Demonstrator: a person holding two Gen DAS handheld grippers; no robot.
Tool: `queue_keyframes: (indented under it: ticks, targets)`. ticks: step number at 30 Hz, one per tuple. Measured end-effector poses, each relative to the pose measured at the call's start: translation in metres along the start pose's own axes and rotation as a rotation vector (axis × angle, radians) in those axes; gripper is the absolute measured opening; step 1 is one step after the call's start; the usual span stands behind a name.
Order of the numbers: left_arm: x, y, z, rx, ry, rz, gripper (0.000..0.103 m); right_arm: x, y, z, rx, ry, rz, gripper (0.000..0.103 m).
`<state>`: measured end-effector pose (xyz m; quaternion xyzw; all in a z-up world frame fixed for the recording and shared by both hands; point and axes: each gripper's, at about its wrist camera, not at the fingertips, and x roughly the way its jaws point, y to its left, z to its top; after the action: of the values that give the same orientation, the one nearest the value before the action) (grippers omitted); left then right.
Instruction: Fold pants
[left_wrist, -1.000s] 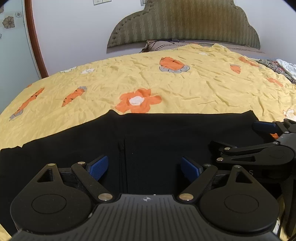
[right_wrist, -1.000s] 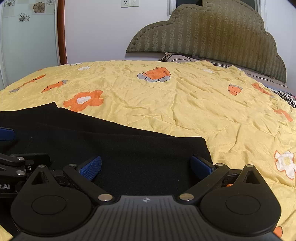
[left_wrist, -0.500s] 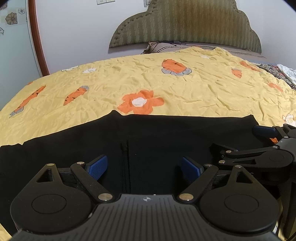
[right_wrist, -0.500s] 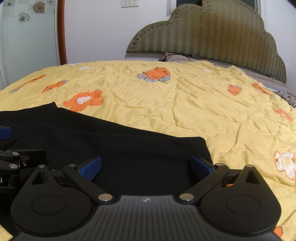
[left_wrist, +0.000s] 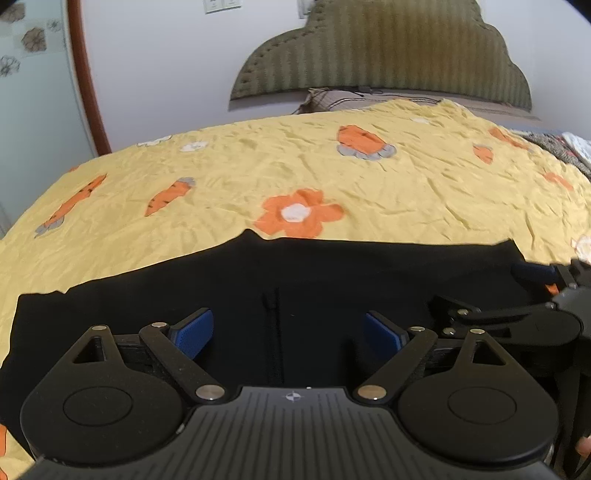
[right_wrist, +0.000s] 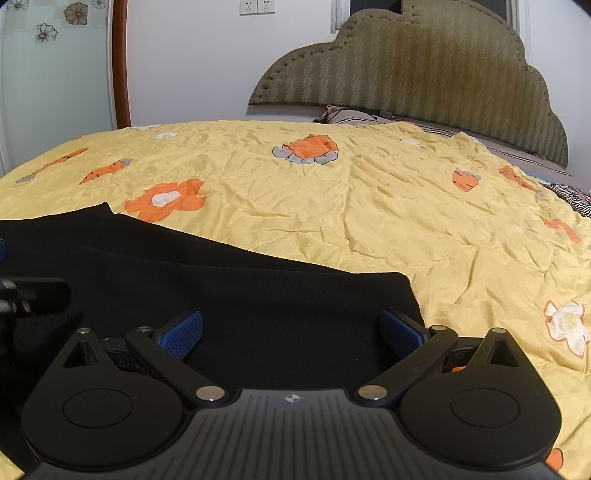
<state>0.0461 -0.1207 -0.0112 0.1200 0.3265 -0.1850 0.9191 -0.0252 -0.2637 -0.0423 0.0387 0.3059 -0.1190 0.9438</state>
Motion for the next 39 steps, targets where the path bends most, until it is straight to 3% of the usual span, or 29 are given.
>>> queue_keyframes:
  ticks: [5, 11, 14, 16, 19, 22, 27, 30, 32, 34, 37, 39]
  targets:
    - [0.004, 0.012, 0.001, -0.043, 0.05, -0.017, 0.091, -0.001, -0.002, 0.0, 0.006, 0.006, 0.012, 0.103]
    - [0.002, 0.008, -0.019, 0.166, 0.113, -0.034, 0.093, -0.022, -0.008, -0.002, -0.031, 0.086, 0.102, 0.103]
    - [-0.011, 0.022, -0.027, 0.196, 0.069, 0.002, 0.093, -0.037, 0.0, -0.008, -0.092, 0.09, 0.102, 0.103]
    - [-0.022, 0.045, -0.026, 0.147, 0.037, 0.061, 0.093, -0.053, 0.009, -0.005, -0.096, 0.073, 0.126, 0.103]
    - [-0.034, 0.086, -0.023, 0.024, 0.014, 0.126, 0.096, -0.085, 0.041, 0.001, -0.173, -0.082, 0.169, 0.103]
    - [-0.04, 0.128, -0.026, -0.083, 0.036, 0.159, 0.096, -0.093, 0.079, 0.004, -0.288, -0.14, 0.196, 0.103]
    - [-0.043, 0.174, -0.048, -0.101, 0.093, 0.278, 0.096, -0.045, 0.12, -0.006, -0.432, 0.075, 0.137, 0.103]
    - [-0.047, 0.2, -0.064, -0.1, 0.115, 0.354, 0.096, -0.065, 0.122, -0.002, -0.408, -0.015, 0.103, 0.103]
    - [-0.055, 0.223, -0.069, -0.165, 0.101, 0.394, 0.096, -0.09, 0.125, 0.008, -0.384, -0.131, 0.143, 0.103]
    - [-0.061, 0.249, -0.07, -0.283, 0.095, 0.389, 0.096, -0.103, 0.133, 0.017, -0.368, -0.154, 0.232, 0.103]
    - [-0.07, 0.286, -0.074, -0.493, 0.114, 0.297, 0.095, -0.097, 0.173, 0.017, -0.468, -0.085, 0.386, 0.103]
    - [-0.078, 0.301, -0.081, -0.606, 0.106, 0.216, 0.095, -0.103, 0.208, 0.004, -0.585, -0.164, 0.399, 0.103]
